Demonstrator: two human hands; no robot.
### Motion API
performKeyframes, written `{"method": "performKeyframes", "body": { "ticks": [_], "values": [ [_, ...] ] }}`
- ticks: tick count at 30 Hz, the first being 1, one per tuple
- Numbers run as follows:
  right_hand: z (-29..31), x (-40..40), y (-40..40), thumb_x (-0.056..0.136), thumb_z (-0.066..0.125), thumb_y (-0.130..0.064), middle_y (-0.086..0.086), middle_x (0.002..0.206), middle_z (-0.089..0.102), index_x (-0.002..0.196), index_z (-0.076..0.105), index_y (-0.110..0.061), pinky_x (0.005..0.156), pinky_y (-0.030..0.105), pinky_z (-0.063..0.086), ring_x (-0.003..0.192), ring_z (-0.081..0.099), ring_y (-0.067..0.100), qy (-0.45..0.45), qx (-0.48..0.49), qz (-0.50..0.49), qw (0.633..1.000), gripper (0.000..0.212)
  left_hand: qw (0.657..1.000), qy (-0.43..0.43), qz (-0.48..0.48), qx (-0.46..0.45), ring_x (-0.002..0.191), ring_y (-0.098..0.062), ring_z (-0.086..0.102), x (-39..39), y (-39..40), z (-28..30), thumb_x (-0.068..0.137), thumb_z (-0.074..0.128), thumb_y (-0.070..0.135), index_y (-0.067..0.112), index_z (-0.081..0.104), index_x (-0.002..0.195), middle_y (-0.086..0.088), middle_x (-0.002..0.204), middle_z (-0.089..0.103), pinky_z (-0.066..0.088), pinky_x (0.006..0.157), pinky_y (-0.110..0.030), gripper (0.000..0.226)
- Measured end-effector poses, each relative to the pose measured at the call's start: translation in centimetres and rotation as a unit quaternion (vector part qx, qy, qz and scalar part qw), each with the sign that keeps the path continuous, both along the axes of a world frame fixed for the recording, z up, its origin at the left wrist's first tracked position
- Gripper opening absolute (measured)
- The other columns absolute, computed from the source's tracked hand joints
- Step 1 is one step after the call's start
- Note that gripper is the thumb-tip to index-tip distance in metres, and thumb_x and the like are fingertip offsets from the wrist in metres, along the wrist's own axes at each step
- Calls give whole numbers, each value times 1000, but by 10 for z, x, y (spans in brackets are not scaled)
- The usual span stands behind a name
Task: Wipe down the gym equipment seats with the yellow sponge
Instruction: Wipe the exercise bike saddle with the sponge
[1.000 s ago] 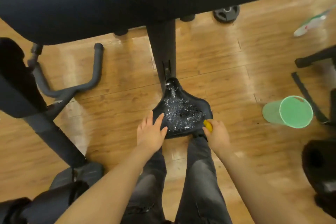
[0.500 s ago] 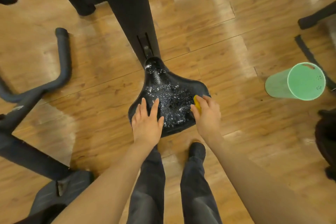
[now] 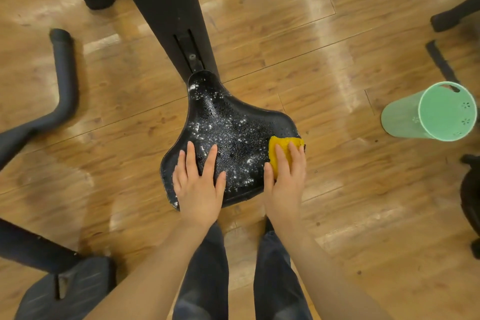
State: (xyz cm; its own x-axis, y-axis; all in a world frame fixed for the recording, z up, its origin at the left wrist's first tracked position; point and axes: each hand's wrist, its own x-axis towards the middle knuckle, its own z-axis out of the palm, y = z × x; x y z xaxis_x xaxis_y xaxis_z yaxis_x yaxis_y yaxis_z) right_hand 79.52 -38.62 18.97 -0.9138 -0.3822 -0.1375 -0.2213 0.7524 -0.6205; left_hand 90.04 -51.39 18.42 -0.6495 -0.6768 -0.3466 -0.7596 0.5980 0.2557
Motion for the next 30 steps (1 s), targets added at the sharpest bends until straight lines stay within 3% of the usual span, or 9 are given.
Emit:
{"method": "performKeyframes", "body": {
  "ticks": [3,9,17,23,27,30],
  "values": [
    [-7,-19,-7,99,40,-31,14,150,34,137,48,-10,115,49,23,144,18,31,26,20,30,999,44,1000,5,-1,-8,146,-32,10,1,1,0,93,29,52,37,29,146,-10,159,12,18,114,-52,55],
    [-9,-90,-38,99,43,-28,11,151,34,140,43,-11,117,39,22,140,27,28,-46,76,33,996,44,1000,-1,4,0,147,-32,7,1,3,0,95,42,45,37,27,147,-9,160,8,15,114,-52,55],
    [-7,-14,17,98,38,-34,8,153,29,140,43,-8,117,40,22,144,20,25,-7,28,26,999,49,1000,2,2,-3,146,-32,7,1,3,-1,95,29,51,38,26,147,-10,160,8,16,114,-53,53],
    [-10,-55,5,99,42,-35,12,152,31,143,39,-9,116,35,21,142,26,26,-25,55,56,997,51,1000,-1,1,-1,147,-32,6,1,3,-2,92,23,54,39,23,147,-9,160,6,15,114,-53,57],
    [-11,-97,-16,100,42,-31,9,153,32,145,35,-12,115,30,19,142,25,21,-100,35,17,994,50,1000,2,-1,-5,147,-32,6,1,3,-2,93,23,54,39,23,147,-9,160,6,15,114,-53,57],
    [-8,-71,-12,100,41,-33,9,155,26,146,33,-12,118,33,16,144,20,21,-83,30,-39,995,51,1000,10,-4,-9,146,-32,8,3,3,-3,93,25,53,38,26,147,-10,160,9,17,113,-53,56]
  ]
}}
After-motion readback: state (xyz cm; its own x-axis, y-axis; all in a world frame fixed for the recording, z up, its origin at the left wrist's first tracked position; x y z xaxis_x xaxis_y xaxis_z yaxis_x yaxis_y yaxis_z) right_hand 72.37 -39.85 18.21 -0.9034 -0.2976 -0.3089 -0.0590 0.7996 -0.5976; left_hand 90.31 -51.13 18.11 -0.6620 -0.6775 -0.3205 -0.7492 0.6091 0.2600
